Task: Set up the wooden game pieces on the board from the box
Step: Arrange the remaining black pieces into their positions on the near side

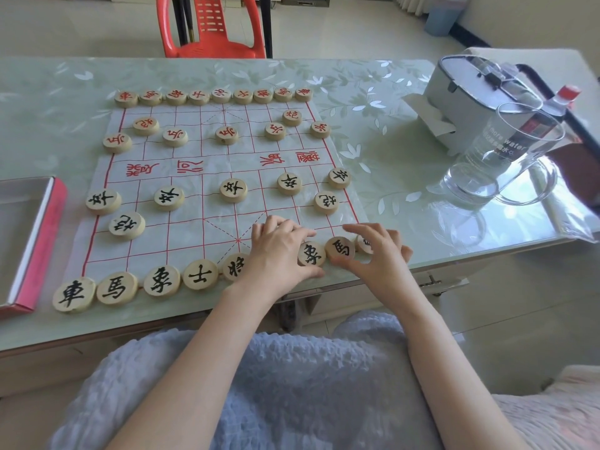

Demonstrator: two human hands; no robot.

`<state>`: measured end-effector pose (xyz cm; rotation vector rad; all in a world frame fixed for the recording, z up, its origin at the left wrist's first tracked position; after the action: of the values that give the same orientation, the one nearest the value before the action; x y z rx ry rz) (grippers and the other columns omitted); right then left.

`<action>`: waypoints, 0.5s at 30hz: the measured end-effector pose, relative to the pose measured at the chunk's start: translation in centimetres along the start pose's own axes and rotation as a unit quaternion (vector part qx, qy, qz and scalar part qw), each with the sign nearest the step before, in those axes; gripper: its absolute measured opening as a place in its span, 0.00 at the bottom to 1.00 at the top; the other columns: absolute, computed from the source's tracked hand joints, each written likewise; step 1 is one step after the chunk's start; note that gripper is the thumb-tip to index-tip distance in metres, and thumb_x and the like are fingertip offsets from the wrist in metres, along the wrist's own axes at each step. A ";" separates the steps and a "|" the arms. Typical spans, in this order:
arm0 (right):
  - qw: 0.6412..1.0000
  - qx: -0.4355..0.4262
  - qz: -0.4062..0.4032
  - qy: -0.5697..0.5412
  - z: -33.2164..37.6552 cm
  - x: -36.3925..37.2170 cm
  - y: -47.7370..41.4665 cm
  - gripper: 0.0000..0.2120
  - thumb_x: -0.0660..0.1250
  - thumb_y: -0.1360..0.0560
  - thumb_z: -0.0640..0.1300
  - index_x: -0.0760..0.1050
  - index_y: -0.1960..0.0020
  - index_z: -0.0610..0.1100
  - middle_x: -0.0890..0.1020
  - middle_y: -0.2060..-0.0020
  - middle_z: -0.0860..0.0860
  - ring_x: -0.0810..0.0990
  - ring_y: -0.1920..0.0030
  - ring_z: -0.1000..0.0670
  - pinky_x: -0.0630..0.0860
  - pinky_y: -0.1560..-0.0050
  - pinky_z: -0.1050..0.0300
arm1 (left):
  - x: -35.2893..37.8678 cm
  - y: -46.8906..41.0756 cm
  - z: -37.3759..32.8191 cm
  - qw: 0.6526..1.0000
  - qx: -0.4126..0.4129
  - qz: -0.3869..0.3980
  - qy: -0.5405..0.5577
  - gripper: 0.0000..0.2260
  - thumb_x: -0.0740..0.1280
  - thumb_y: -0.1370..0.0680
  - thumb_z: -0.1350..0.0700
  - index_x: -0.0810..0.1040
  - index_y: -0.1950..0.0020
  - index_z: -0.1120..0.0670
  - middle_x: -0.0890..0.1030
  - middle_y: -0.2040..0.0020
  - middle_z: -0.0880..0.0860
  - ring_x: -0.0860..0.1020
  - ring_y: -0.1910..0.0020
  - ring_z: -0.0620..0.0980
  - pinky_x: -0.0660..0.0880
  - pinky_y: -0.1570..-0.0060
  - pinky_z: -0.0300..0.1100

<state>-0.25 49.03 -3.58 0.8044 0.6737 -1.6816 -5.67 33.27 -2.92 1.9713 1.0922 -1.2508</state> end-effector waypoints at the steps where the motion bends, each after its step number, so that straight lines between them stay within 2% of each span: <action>1: 0.997 0.030 -0.017 -0.068 -0.6 -0.7 0.3 0.22 0.71 0.31 0.54 0.73 0.38 0.56 0.73 0.43 0.60 0.65 0.39 0.55 0.54 0.42 0.56 | -0.1 0.0 -0.2 1.000 0.002 -0.002 0.003 0.30 0.67 0.31 0.37 0.67 0.32 0.45 0.71 0.37 0.45 0.61 0.35 0.48 0.55 0.40 0.43; 3: 0.984 0.086 -0.077 -0.136 -2.0 -2.2 0.9 0.17 0.70 0.29 0.50 0.74 0.40 0.56 0.74 0.46 0.59 0.69 0.39 0.53 0.58 0.35 0.51 | -0.1 -0.1 -0.5 1.000 0.008 -0.014 0.013 0.27 0.65 0.29 0.39 0.67 0.32 0.45 0.71 0.36 0.45 0.61 0.34 0.48 0.55 0.40 0.43; 5: 0.979 0.124 -0.109 -0.118 -3.0 -2.8 1.2 0.17 0.68 0.28 0.44 0.74 0.41 0.55 0.73 0.48 0.58 0.71 0.39 0.51 0.58 0.35 0.50 | 0.0 -0.3 -1.0 0.999 0.018 -0.027 0.023 0.24 0.65 0.27 0.41 0.68 0.32 0.45 0.71 0.36 0.45 0.61 0.34 0.47 0.54 0.39 0.42; 8: 0.987 0.108 -0.084 -0.080 -2.8 -2.4 1.0 0.19 0.68 0.28 0.42 0.73 0.39 0.55 0.73 0.45 0.61 0.70 0.39 0.51 0.60 0.35 0.49 | 0.7 -0.5 -2.0 0.999 0.027 -0.033 0.028 0.22 0.65 0.25 0.44 0.69 0.33 0.46 0.72 0.37 0.45 0.61 0.34 0.47 0.55 0.39 0.43; 10: 0.993 0.077 -0.070 -0.059 -2.3 -2.2 0.8 0.20 0.68 0.28 0.43 0.72 0.37 0.55 0.73 0.44 0.62 0.67 0.39 0.52 0.59 0.39 0.53 | 1.3 -0.7 -2.7 0.999 0.026 -0.036 0.021 0.22 0.65 0.26 0.44 0.69 0.33 0.46 0.72 0.37 0.45 0.62 0.35 0.48 0.56 0.40 0.43; 13: 0.996 0.065 -0.047 -0.046 -2.1 -2.0 0.5 0.21 0.68 0.27 0.44 0.70 0.35 0.55 0.71 0.48 0.65 0.62 0.41 0.57 0.57 0.41 0.55 | 1.8 -1.2 -3.1 0.998 0.022 -0.052 0.015 0.23 0.66 0.27 0.42 0.70 0.33 0.46 0.73 0.38 0.45 0.63 0.36 0.48 0.55 0.43 0.43; 15: 0.997 0.057 -0.038 -0.027 -2.3 -1.8 0.3 0.21 0.68 0.27 0.44 0.71 0.36 0.55 0.74 0.46 0.64 0.61 0.43 0.58 0.57 0.43 0.55 | 1.9 -1.4 -3.1 0.998 0.014 -0.062 0.012 0.25 0.66 0.28 0.40 0.70 0.33 0.47 0.74 0.39 0.45 0.63 0.36 0.48 0.55 0.43 0.42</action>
<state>0.73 51.80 -3.51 0.8185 0.5822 -1.8178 -4.97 37.09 -3.45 1.9692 1.2316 -1.3176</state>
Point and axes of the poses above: each hand's wrist, its own y-axis away from the middle knuckle, its own x-axis out of the palm, z = x × y, the point moved 3 cm from there along -y, towards the middle knuckle
